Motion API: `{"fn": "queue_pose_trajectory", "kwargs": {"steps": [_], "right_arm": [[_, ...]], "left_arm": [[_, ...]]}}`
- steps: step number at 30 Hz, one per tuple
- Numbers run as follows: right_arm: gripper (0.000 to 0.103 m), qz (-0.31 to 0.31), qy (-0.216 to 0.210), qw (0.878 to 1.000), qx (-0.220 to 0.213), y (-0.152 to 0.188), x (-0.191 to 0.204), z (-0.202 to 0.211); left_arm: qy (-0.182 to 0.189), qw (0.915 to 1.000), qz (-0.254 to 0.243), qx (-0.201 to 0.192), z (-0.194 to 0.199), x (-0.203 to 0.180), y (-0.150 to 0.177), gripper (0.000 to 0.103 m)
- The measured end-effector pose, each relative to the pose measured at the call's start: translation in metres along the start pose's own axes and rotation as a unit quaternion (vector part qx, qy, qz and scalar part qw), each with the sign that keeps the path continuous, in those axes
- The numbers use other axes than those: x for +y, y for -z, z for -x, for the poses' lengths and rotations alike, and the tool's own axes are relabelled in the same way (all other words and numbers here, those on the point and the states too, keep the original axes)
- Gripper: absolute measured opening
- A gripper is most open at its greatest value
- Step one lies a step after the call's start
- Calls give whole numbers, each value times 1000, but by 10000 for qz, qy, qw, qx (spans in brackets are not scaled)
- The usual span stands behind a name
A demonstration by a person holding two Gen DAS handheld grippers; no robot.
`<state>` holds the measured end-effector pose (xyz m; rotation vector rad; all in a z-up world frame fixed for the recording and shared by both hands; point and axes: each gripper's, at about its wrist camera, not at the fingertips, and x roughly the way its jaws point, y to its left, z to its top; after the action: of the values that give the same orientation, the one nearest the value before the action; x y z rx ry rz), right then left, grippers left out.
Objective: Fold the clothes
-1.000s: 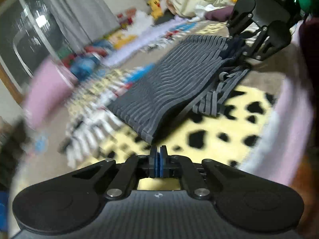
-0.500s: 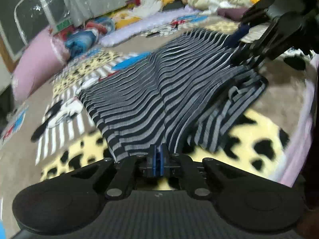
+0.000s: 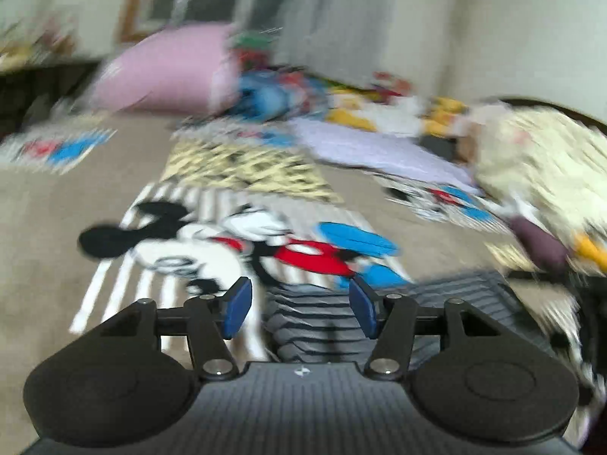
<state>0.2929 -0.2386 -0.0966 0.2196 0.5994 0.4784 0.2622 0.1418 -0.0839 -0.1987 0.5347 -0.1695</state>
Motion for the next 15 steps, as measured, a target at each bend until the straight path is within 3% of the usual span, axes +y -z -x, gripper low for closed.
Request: {"fn": "queue_pose_trajectory", "kwargs": {"steps": [1, 2, 3, 4, 5, 8, 10, 12, 15], "right_arm": [[43, -154, -39, 9998, 71, 0, -4, -10], [32, -303, -119, 9994, 97, 2, -7, -16], [25, -445, -193, 9987, 123, 4, -11, -21], [13, -495, -178, 9985, 142, 6, -18, -19], [12, -545, -163, 9983, 162, 8, -24, -16], [13, -655, -17, 9978, 132, 15, -35, -11], [15, -962, -76, 9953, 39, 24, -44, -5], [16, -1241, -220, 9919, -171, 26, -50, 4], [26, -1488, -309, 9872, -486, 21, -56, 13]], "left_arm": [[1, 9999, 91, 71, -8, 5, 3, 55], [113, 9994, 275, 161, -14, 9, 7, 45], [233, 9982, 491, 254, -20, 13, 11, 26], [330, 9955, 843, 296, -23, 21, 18, 15], [393, 9893, 1382, 270, -23, 34, 27, 12], [710, 9574, 2790, 230, -20, 67, 54, 10], [919, 9411, 3250, 150, -16, 78, 65, 11], [1072, 9381, 3292, 84, -13, 81, 63, 11], [1114, 9477, 2982, -228, -9, 78, 45, 15]]}}
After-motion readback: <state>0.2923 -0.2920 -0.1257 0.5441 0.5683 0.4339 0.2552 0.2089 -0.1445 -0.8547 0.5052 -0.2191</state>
